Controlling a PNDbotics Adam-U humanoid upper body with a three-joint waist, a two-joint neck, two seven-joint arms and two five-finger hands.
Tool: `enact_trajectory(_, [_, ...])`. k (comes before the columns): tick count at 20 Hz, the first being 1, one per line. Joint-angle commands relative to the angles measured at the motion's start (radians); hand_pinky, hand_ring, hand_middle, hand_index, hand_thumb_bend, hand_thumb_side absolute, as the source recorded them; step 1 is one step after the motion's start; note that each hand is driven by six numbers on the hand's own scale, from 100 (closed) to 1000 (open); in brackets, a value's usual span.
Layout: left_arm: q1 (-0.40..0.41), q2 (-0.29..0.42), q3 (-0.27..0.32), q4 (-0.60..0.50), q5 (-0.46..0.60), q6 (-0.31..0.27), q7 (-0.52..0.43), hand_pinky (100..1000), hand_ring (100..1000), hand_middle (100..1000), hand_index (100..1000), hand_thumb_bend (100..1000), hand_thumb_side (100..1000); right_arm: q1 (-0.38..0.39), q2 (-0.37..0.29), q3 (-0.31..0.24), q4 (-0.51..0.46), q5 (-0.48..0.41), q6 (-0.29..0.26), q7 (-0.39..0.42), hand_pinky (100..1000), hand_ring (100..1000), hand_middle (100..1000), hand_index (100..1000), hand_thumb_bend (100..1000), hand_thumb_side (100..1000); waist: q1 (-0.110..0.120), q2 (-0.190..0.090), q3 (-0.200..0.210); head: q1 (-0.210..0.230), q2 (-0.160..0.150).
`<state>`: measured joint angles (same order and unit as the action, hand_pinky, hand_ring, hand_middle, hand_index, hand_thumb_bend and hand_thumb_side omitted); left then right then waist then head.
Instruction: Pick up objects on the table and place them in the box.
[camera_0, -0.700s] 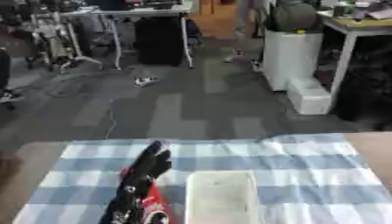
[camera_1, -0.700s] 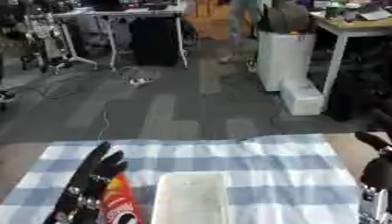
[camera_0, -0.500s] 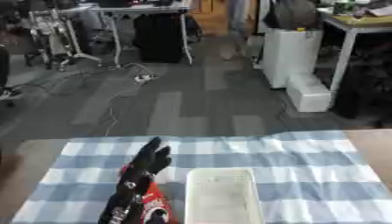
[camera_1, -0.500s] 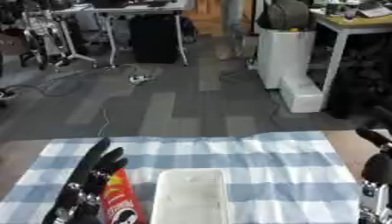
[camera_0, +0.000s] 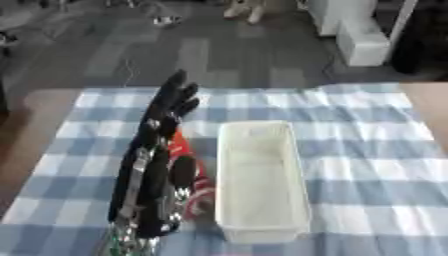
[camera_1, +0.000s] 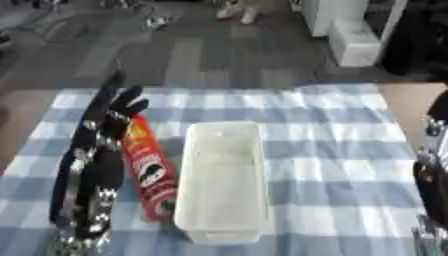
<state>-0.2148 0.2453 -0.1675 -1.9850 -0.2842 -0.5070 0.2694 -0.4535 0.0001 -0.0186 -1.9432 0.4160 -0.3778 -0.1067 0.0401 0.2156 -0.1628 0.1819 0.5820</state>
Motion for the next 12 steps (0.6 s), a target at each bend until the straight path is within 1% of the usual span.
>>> enact_trajectory(1, [-0.016,0.010,0.004,-0.015,0.010,0.007,-0.006,886,953,977,1000,100,760,-0.006,-0.002,0.001,-0.011,0.005,0.004,-0.002,795,926,951,937,100,583,-0.002,-0.014,0.004,0.011,0.083])
enact_trajectory(3, [-0.020,0.012,0.004,-0.015,0.012,0.008,-0.009,886,953,976,1000,100,758,-0.007,-0.003,0.001,-0.009,0.005,0.004,-0.001,795,926,951,937,100,583,-0.002,-0.011,0.006,0.011,0.110])
enact_trajectory(6, [-0.024,0.015,0.003,-0.015,0.013,0.010,-0.015,885,952,975,1000,100,741,-0.011,-0.007,0.002,-0.004,0.002,0.004,0.001,796,927,952,938,100,580,-0.003,-0.005,0.010,0.003,0.138])
enact_trajectory(9, [-0.023,0.033,0.001,-0.015,0.005,0.008,-0.025,887,953,976,1000,100,711,-0.016,-0.010,0.004,0.002,0.001,0.003,0.004,796,928,952,938,100,580,-0.002,0.000,0.011,-0.009,0.149])
enact_trajectory(12, [-0.022,0.075,-0.003,-0.015,0.000,-0.008,-0.030,888,951,979,1000,100,691,-0.016,-0.015,0.005,0.006,-0.002,0.002,0.006,798,929,952,939,100,580,0.002,0.003,0.012,-0.014,0.155])
